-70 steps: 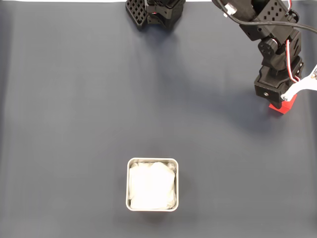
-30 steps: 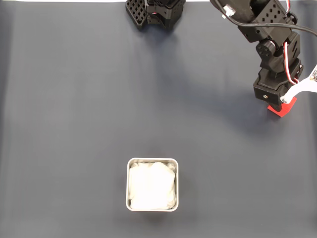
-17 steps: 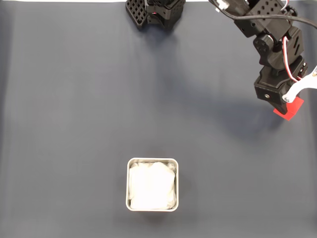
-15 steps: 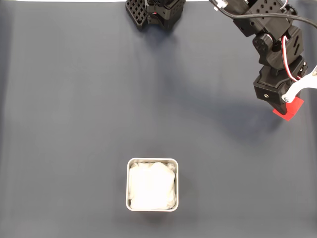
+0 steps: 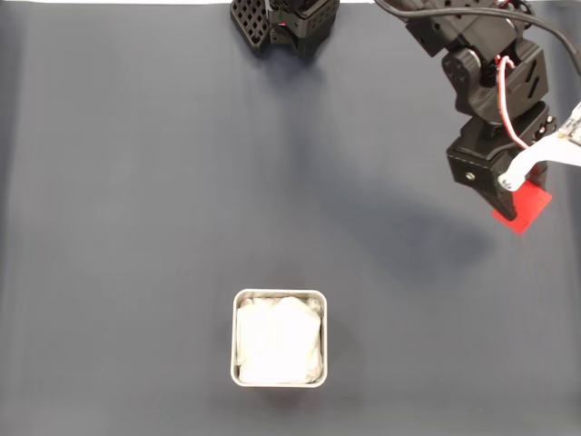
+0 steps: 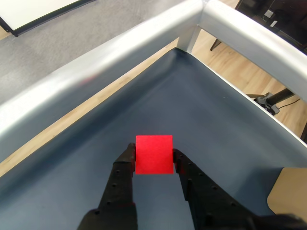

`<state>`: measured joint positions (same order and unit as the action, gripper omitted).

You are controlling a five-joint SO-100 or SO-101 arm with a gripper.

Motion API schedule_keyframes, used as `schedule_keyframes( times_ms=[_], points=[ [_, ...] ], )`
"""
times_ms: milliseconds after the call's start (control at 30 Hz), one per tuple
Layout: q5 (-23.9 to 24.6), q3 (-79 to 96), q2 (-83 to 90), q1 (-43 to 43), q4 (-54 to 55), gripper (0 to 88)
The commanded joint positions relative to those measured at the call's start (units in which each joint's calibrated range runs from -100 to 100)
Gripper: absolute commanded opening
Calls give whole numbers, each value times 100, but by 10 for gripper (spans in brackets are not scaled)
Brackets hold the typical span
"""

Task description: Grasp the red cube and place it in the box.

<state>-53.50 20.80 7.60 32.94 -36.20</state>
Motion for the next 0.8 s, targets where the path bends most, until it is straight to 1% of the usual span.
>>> schedule_keyframes(
  times_ms=[0,767],
  points=[
    [-34,-81,436,-211,-28,120],
    [-20,-556,627,-1326,-110,119]
  ],
)
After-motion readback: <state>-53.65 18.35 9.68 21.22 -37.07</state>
